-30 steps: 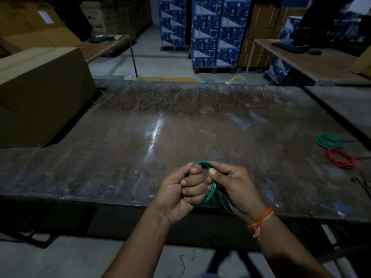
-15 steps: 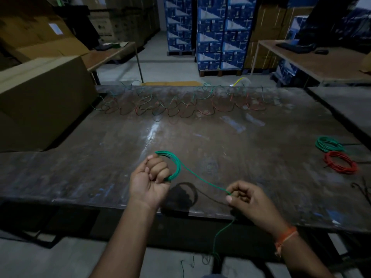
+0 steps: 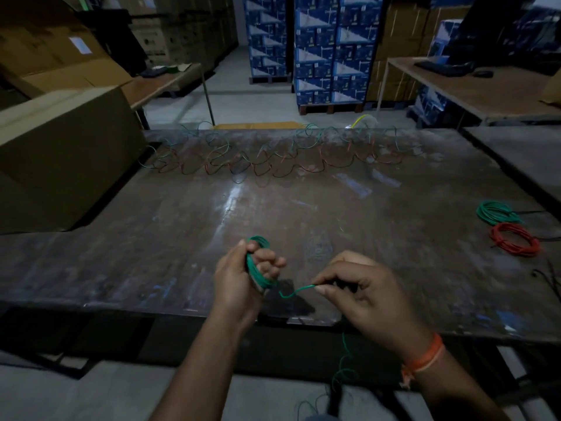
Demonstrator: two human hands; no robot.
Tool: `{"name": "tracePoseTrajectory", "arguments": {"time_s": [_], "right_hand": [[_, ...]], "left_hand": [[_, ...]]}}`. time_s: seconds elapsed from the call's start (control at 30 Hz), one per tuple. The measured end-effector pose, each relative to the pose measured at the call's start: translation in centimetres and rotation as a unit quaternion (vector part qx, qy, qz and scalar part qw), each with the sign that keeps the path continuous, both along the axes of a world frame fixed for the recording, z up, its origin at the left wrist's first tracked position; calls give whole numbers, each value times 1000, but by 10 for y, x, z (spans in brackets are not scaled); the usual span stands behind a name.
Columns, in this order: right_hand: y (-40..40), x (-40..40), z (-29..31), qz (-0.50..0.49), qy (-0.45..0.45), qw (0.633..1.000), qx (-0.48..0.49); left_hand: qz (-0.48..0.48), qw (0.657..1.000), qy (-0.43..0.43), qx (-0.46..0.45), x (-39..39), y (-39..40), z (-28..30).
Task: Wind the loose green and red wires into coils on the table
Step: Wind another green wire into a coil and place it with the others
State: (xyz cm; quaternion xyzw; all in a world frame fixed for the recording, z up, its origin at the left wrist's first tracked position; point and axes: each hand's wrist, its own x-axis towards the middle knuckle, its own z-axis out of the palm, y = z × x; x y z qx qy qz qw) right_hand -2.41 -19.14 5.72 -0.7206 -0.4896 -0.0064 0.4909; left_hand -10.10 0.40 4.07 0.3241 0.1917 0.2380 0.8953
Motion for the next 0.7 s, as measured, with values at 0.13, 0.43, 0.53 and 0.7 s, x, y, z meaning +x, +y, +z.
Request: {"name": "tracePoseTrajectory", "arguments": {"time_s": [0.13, 0.43, 0.53, 0.7], "right_hand": [[22, -9, 20, 15, -12, 999, 26], [49, -3, 15, -36, 41, 997, 53], [52, -2, -5, -57, 64, 995, 41], [56, -23, -29, -92, 106, 990, 23]], "left_hand": [[-43, 983, 47, 173, -7, -22, 0], [-209, 973, 0, 101, -23, -23, 2], [-257, 965, -40, -31, -29, -20, 1], [-247, 960, -86, -100, -33, -23, 2]]}}
